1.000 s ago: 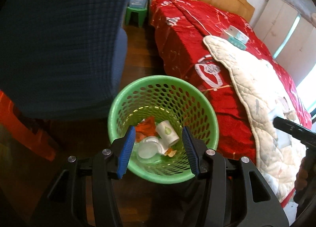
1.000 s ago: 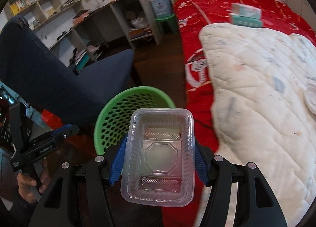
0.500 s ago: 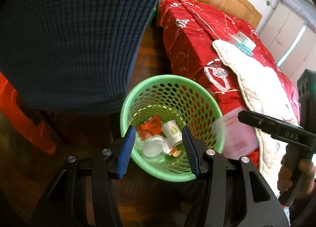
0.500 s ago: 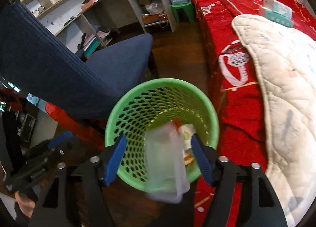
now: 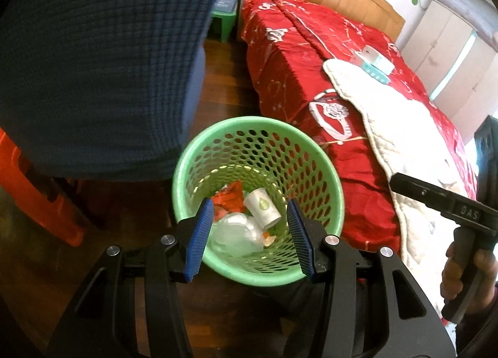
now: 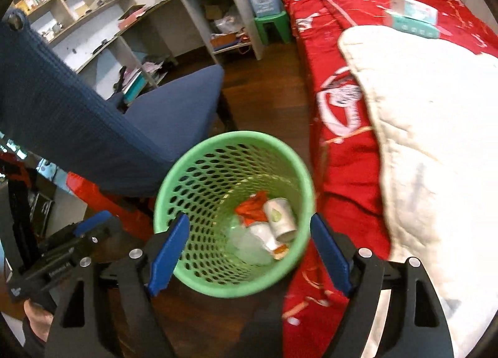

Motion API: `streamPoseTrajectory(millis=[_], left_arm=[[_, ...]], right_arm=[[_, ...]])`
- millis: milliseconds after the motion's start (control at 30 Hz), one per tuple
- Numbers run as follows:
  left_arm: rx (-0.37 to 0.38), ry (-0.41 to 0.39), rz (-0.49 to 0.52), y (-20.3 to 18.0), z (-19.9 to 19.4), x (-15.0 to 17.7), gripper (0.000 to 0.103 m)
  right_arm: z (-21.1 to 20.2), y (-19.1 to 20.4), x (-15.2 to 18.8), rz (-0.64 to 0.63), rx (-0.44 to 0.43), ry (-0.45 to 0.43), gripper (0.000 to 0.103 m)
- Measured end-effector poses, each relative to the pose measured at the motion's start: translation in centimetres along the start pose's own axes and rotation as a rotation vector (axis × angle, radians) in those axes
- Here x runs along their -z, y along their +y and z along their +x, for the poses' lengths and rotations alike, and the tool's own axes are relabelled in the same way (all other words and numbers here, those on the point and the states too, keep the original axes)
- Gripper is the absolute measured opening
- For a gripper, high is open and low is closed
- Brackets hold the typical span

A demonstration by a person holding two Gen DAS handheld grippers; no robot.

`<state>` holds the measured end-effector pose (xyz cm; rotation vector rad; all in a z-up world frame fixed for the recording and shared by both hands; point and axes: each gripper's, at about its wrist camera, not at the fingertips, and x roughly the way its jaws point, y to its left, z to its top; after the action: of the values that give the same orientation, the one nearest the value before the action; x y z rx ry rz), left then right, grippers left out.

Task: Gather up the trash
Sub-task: 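Move both tools back over the bed toward the lid and foil ball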

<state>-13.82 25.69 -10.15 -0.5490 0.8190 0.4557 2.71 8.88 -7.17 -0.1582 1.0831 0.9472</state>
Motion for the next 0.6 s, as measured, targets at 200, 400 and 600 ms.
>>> streamPoseTrajectory(millis=[200,400,600], left_arm=[[0.028,0.017,0.037,-2.4,0.7,-0.1,0.049],[0.054,0.025,0.089,-5.4,1.4,-0.2,0.053],[0.082,0.051,0.121,-8.0,2.3,-0.3,0.053]], right_arm=[[-3.4,-4.7,1.5,0.068,0.074,-0.042,0.082],[-7.2,-11.0,2.9,0.165,0.178,-0.087,0.084],[-11.5,-17.7,4.1,0.267,0.299,-0.131,0.084]])
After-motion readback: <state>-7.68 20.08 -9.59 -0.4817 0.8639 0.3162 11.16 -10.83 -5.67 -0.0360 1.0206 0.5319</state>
